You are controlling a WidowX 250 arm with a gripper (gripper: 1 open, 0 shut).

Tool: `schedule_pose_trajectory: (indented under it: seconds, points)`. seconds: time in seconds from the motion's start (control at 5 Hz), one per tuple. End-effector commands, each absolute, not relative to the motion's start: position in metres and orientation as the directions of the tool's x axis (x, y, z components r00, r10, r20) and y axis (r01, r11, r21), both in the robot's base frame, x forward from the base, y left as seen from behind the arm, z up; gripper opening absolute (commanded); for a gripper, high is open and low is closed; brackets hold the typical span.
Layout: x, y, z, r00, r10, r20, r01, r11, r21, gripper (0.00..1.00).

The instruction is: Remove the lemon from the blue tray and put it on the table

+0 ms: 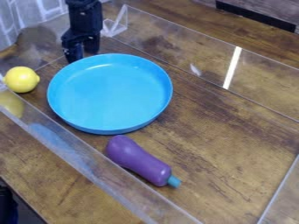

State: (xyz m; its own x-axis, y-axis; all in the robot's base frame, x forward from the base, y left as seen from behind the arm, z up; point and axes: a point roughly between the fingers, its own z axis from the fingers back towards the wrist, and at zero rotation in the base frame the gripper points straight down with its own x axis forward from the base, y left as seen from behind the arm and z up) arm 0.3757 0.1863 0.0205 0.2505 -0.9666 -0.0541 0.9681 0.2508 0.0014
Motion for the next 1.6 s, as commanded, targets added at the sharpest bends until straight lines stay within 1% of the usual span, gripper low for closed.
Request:
schedule_pose_trajectory:
  seconds: [0.0, 0.6, 0.8, 1.2, 1.4]
  points:
    - [0.367, 0.197, 0.034, 0.24, -0.968, -0.067, 0.971, 0.239, 0.028, 1.0]
    - [0.366, 0.2, 0.03, 0.169, -0.983, -0.078, 0.986, 0.168, 0.025, 1.0]
    - [0.362, 0.198, 0.036, 0.216, -0.973, -0.079, 0.976, 0.214, 0.025, 1.0]
    - [0.374, 0.198, 0.039, 0.169, -0.982, -0.081, 0.985, 0.168, 0.025, 1.0]
    - [0.375, 0.196, 0.048, 0.215, -0.973, -0.082, 0.977, 0.214, 0.025, 1.0]
